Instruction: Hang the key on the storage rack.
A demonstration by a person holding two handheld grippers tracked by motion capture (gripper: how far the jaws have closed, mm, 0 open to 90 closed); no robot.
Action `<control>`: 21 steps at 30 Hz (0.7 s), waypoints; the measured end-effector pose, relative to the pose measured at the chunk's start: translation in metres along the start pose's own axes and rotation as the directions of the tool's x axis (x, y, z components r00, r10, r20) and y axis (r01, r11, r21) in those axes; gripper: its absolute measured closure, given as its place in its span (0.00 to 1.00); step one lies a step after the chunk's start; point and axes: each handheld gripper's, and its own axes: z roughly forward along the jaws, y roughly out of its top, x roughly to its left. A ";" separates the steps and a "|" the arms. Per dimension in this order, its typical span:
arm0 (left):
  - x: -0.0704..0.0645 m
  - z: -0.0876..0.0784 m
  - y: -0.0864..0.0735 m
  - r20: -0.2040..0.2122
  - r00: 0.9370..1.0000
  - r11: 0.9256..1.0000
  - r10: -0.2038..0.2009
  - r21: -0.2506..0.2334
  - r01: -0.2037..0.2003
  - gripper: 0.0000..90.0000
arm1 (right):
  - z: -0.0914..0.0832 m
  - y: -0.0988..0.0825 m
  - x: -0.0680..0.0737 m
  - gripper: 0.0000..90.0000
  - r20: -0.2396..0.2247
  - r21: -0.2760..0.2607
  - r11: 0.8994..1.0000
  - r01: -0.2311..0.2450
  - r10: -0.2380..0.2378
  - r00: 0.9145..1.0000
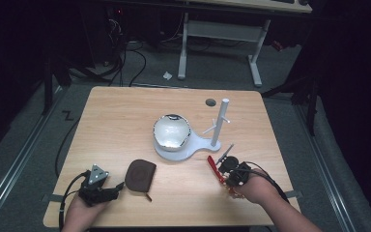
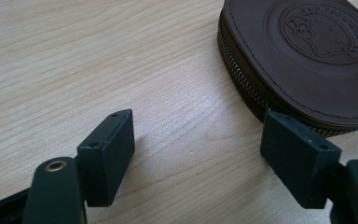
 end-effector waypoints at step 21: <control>0.000 0.000 0.000 0.001 1.000 1.000 0.001 0.001 -0.001 0.29 | -0.010 -0.001 0.005 0.89 -0.027 0.008 0.999 0.036 -0.036 0.999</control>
